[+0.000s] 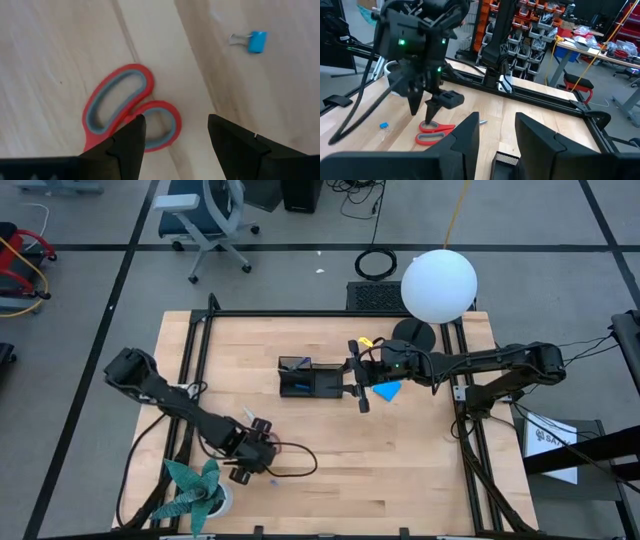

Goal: Pick and place office supplies into organizer
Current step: Put the red scissors into the desk organizer

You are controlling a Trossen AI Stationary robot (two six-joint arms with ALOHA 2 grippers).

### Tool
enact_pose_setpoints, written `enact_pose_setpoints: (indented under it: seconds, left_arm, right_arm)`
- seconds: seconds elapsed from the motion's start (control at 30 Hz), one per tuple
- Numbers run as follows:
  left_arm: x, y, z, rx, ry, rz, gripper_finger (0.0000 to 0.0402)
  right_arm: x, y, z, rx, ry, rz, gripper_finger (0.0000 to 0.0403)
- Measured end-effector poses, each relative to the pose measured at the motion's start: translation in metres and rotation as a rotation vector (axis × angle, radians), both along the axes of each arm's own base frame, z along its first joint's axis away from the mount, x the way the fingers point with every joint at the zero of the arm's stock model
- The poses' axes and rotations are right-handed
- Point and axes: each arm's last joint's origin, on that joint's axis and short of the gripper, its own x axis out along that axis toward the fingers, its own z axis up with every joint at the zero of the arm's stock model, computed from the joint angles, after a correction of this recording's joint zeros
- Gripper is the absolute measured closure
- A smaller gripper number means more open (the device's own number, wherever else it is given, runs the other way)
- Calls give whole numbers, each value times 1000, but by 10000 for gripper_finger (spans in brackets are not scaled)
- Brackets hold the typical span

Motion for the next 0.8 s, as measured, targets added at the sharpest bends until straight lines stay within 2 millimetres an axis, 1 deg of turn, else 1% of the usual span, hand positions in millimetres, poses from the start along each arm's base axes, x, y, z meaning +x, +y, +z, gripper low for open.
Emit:
enact_pose_setpoints:
  seconds: [0.13,0.23,0.4,0.5,0.63,0.8]
  left_arm:
    - [2,0,-11,18,42,22,179]
    - [4,-1,-20,1,91,53,179]
    - [7,-1,-30,-1,139,82,179]
    - [7,-1,-33,10,143,86,183]
    - [7,-1,-34,7,146,84,218]
    - [7,-2,-34,-15,151,79,297]
  right_arm:
    - [0,0,0,0,0,0,287]
    - [0,0,0,2,0,0,287]
    - [0,0,0,2,0,0,287]
    - [0,0,0,4,0,-1,287]
    - [0,0,0,4,1,-1,287]
    - [0,0,0,4,1,-1,287]
